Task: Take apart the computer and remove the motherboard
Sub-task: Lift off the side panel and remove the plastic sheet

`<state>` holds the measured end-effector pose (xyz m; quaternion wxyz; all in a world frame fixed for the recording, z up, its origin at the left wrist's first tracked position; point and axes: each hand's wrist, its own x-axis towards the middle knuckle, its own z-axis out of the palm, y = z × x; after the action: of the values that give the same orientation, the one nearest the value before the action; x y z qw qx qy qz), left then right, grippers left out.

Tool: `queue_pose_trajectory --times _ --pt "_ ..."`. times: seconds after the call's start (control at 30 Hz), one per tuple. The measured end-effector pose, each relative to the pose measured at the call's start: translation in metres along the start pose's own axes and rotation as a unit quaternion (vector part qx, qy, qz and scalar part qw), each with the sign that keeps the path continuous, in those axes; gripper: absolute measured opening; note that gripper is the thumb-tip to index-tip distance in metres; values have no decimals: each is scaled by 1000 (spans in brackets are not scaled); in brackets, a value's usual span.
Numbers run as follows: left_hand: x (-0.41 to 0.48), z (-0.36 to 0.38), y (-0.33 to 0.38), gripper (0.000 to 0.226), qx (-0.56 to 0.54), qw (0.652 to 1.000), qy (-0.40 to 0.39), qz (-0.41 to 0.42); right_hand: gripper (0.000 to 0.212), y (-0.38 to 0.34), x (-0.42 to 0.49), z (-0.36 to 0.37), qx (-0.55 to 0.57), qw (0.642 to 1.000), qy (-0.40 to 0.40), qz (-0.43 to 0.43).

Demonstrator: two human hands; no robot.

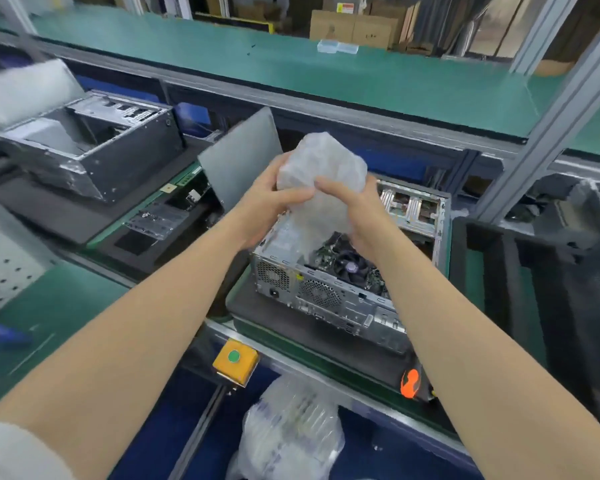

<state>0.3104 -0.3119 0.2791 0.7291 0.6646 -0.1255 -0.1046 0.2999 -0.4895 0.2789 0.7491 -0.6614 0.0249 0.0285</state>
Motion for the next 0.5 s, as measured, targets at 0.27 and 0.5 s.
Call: queue_pose_trajectory --times 0.27,0.5 --pt "-149 -62 -48 85 156 952 263 -21 75 72 -45 109 60 958 -244 136" --pt "-308 -117 -131 85 18 907 408 -101 67 174 -114 192 39 906 -319 274"
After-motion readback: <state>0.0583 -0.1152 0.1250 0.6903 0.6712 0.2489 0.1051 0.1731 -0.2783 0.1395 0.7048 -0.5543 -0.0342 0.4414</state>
